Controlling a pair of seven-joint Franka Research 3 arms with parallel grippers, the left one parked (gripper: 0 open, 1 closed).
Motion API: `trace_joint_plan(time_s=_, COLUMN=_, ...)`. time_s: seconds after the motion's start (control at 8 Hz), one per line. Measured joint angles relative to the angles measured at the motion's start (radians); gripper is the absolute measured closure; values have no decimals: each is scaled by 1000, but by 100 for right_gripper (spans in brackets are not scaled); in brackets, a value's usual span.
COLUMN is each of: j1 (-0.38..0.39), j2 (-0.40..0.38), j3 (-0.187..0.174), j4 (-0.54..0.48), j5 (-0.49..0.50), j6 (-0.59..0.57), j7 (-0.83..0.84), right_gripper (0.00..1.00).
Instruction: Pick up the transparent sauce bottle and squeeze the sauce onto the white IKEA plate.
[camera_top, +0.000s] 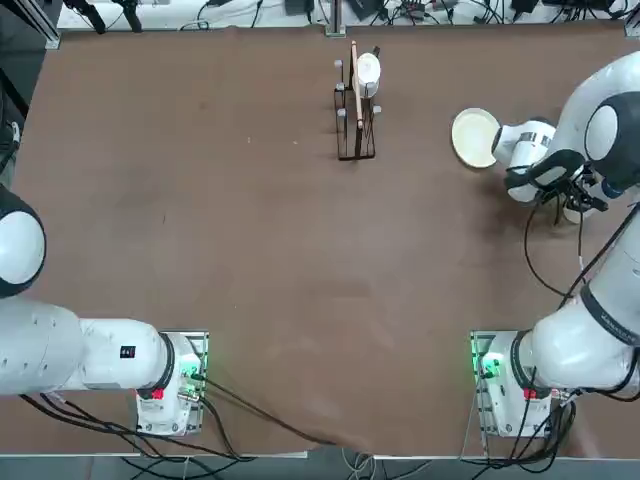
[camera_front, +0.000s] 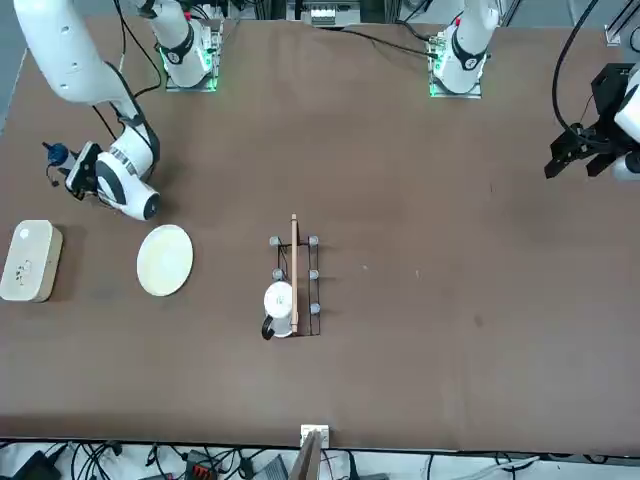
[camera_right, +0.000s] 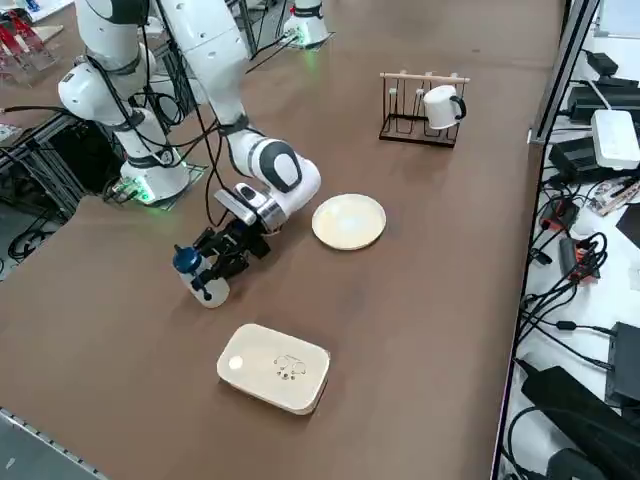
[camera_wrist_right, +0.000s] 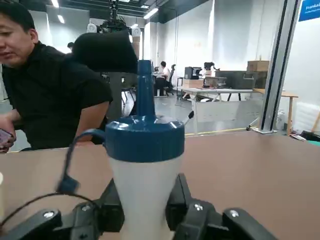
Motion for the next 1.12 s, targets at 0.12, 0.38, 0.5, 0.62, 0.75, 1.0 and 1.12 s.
trace_joint_plan(time_s=0.12, j1=1, j2=0, j3=0, j4=0, j5=0, j6=0, j7=0, right_gripper=57)
trace_joint_plan(time_s=0.38, j1=2, j2=3, j3=0, j4=0, j5=0, j6=-3, j7=0, right_gripper=48)
trace_joint_plan(time_s=0.5, j1=7, j2=8, j3=0, j4=0, j5=0, j6=-1, j7=0, right_gripper=32)
trace_joint_plan(time_s=0.62, j1=13, j2=16, j3=1, j4=0, j5=0, j6=-1, j7=0, right_gripper=15)
trace_joint_plan(time_s=0.75, j1=19, j2=20, j3=1, j4=0, j5=0, j6=-1, j7=0, right_gripper=0)
trace_joint_plan(time_s=1.0, j1=28, j2=22, j3=2, j4=0, j5=0, j6=-1, j7=0, right_gripper=0)
trace_joint_plan(time_s=1.12, j1=36, j2=22, j3=2, j4=0, j5=1, j6=-3, j7=-2, right_gripper=0)
